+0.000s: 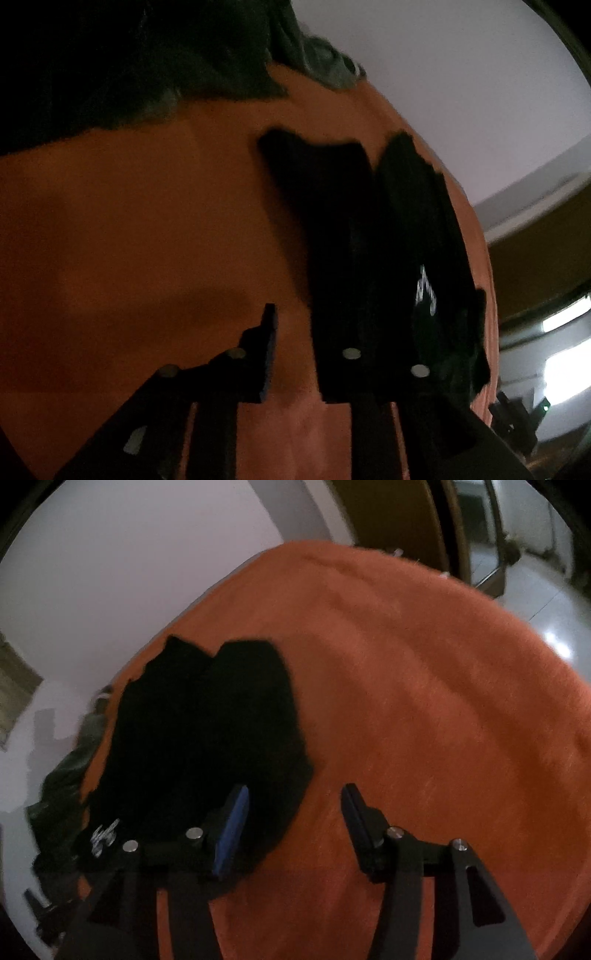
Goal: Fold clothes
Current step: 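Fold the sweatshirt side over with the left gripper toward the right gripper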
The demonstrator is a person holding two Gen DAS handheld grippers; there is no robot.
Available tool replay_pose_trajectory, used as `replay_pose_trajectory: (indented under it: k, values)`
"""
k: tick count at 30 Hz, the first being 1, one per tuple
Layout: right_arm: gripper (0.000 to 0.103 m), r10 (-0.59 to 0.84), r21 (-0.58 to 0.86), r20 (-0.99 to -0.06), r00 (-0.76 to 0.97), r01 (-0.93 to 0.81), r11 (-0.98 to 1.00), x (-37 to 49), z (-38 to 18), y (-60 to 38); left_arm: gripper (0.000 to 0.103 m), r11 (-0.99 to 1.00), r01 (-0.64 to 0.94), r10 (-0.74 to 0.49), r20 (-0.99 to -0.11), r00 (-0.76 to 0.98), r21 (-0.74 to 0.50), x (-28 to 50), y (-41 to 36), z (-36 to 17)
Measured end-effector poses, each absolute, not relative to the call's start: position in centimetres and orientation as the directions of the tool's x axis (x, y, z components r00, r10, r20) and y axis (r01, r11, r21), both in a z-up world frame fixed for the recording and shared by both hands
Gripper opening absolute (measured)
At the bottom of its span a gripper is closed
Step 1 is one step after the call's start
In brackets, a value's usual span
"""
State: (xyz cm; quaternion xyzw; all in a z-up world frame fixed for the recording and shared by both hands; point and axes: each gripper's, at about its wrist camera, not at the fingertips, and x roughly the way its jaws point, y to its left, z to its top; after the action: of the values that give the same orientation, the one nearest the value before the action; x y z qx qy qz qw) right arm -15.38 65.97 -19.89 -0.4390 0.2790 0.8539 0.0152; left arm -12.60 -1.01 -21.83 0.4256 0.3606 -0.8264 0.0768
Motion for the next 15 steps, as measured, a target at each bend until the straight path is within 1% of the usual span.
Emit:
replay_pose_trajectory:
  k: [3,5,7,8,9,11,12,13,14,15]
  values:
    - [0.051,-0.290,0.509,-0.752,-0.592,-0.242,-0.826,-15.0,-21.0,64.9,0.026,-0.730,0.406,0.236,-0.759,-0.606,-0.551,-13.2,0.4,-22.7]
    - [0.051,-0.339,0.541,-0.745,-0.574,-0.223,-0.811,-14.8,-21.9,64.1,0.033,-0.730,0.387,0.273,-0.759,-0.592,-0.564,-13.7,1.4,-23.4]
    - [0.051,-0.393,0.581,-0.731,-0.558,-0.205,-0.788,-14.7,-22.6,63.4,0.053,-0.729,0.375,0.300,-0.760,-0.577,-0.572,-14.2,2.3,-24.0]
    - [0.051,-0.420,0.602,-0.722,-0.550,-0.201,-0.773,-15.0,-23.0,63.0,0.057,-0.731,0.386,0.289,-0.768,-0.572,-0.562,-14.7,2.4,-24.2]
    - [0.051,-0.441,0.618,-0.718,-0.538,-0.200,-0.760,-15.3,-23.3,62.6,0.059,-0.727,0.394,0.285,-0.768,-0.573,-0.563,-15.0,2.5,-24.4]
    - [0.051,-0.484,0.647,-0.709,-0.514,-0.200,-0.736,-16.0,-24.1,61.8,0.057,-0.689,0.390,0.306,-0.733,-0.607,-0.610,-15.0,2.3,-24.4]
    - [0.051,-0.506,0.663,-0.702,-0.500,-0.202,-0.721,-16.3,-24.5,61.3,0.050,-0.670,0.388,0.315,-0.715,-0.624,-0.633,-15.0,2.2,-24.4]
    - [0.043,-0.530,0.681,-0.694,-0.487,-0.202,-0.704,-16.6,-25.0,60.9,0.017,-0.658,0.384,0.318,-0.701,-0.638,-0.648,-15.1,2.2,-24.2]
    - [0.033,-0.536,0.683,-0.694,-0.481,-0.201,-0.702,-16.8,-25.2,60.4,0.004,-0.664,0.379,0.308,-0.698,-0.646,-0.644,-15.2,2.1,-23.8]
    - [0.008,-0.517,0.665,-0.703,-0.489,-0.196,-0.720,-16.9,-25.0,60.1,0.004,-0.672,0.371,0.296,-0.691,-0.659,-0.641,-15.1,2.0,-23.1]
